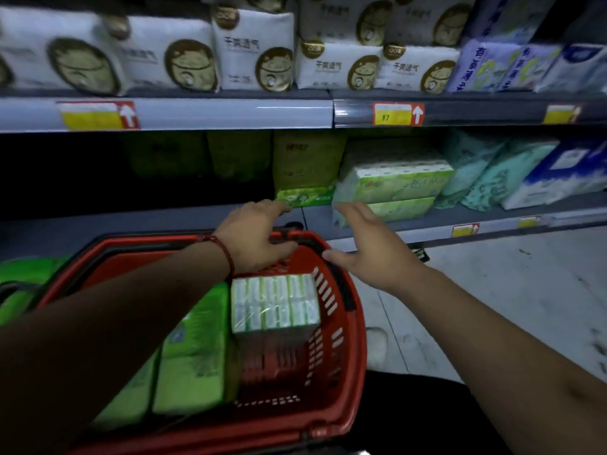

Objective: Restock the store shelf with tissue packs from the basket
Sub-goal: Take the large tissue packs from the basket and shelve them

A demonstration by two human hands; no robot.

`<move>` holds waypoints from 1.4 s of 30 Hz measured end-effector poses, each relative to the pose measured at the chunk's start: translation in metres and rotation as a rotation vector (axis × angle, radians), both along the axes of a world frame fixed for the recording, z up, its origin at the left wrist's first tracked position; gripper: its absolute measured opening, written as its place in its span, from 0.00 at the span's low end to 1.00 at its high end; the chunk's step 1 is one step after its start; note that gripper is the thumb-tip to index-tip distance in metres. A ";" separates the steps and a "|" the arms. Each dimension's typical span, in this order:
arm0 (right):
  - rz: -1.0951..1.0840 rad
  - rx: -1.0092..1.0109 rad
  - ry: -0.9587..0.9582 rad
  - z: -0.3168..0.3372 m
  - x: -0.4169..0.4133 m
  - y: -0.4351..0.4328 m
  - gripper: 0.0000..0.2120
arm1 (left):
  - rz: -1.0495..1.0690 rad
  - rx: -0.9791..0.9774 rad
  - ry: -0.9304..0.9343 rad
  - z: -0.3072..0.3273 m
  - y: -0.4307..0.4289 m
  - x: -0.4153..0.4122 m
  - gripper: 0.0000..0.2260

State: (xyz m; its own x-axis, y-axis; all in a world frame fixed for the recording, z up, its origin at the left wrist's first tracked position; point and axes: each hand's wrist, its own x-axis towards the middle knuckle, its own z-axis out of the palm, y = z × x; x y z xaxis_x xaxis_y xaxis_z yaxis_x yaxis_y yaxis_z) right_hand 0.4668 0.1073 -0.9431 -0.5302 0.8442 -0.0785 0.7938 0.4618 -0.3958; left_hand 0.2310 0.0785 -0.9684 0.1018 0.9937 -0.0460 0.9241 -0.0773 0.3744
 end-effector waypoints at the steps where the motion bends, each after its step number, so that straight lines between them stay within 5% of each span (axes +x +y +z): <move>1: 0.041 -0.002 -0.015 -0.004 -0.007 -0.009 0.41 | -0.024 -0.019 -0.030 -0.002 -0.011 -0.004 0.39; 4: 0.130 -0.052 -0.014 -0.026 -0.024 -0.031 0.42 | -0.118 -0.093 -0.019 -0.017 -0.041 -0.012 0.45; 10: 0.306 -0.142 -0.246 -0.079 -0.042 -0.040 0.53 | -0.251 -0.293 0.302 -0.065 -0.072 -0.018 0.50; 15: 0.407 -0.012 -0.478 -0.104 -0.053 -0.033 0.62 | -0.237 -0.311 0.456 -0.080 -0.067 -0.013 0.56; 27: 0.345 -0.149 -0.380 -0.095 -0.063 -0.016 0.61 | -0.163 -0.315 0.427 -0.079 -0.048 -0.002 0.56; 31: 0.322 -0.088 -0.264 -0.049 -0.059 -0.015 0.60 | -0.172 -0.181 0.333 -0.030 -0.051 -0.016 0.52; 35: 0.204 0.029 0.089 0.009 -0.052 -0.020 0.58 | -0.100 -0.034 0.162 0.041 -0.057 -0.044 0.49; 38: 0.003 -0.034 0.361 0.041 -0.048 -0.024 0.58 | 0.042 0.021 -0.111 0.094 -0.071 -0.071 0.46; 42: -0.143 -0.161 0.410 0.057 -0.049 -0.021 0.58 | 0.235 0.037 -0.561 0.136 -0.091 -0.115 0.30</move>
